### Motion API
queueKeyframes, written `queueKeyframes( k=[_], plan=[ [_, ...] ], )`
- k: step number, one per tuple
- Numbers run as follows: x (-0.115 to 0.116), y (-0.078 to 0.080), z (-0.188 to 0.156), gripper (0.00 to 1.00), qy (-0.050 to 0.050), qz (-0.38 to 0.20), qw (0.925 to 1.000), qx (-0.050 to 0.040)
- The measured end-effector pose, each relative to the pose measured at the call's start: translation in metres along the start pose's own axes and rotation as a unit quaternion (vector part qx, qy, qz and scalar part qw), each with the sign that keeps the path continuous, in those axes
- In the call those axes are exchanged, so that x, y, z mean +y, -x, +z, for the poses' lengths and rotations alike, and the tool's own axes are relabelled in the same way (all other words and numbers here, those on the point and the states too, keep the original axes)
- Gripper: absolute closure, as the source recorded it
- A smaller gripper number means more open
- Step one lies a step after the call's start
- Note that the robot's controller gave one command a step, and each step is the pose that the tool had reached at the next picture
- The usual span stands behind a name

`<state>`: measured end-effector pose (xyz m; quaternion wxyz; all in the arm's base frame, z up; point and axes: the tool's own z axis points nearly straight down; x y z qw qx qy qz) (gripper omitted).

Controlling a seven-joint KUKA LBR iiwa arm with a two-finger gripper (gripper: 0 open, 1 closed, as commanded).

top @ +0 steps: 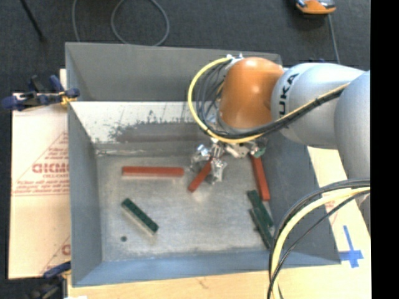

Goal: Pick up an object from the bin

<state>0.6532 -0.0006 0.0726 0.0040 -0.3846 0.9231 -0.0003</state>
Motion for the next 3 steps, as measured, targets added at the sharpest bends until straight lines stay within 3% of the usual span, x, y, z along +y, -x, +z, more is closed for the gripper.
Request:
queueKeyframes(
  k=[1,2,3],
  plan=[
    [-0.013,-0.015,-0.119,1.00,-0.004,0.024,0.9997,-0.0008],
    [0.018,-0.007,-0.199,1.00,-0.003,0.020,0.9998,-0.0014],
    [0.056,-0.019,-0.187,1.00,0.002,-0.015,0.9999,0.0031]
  ],
)
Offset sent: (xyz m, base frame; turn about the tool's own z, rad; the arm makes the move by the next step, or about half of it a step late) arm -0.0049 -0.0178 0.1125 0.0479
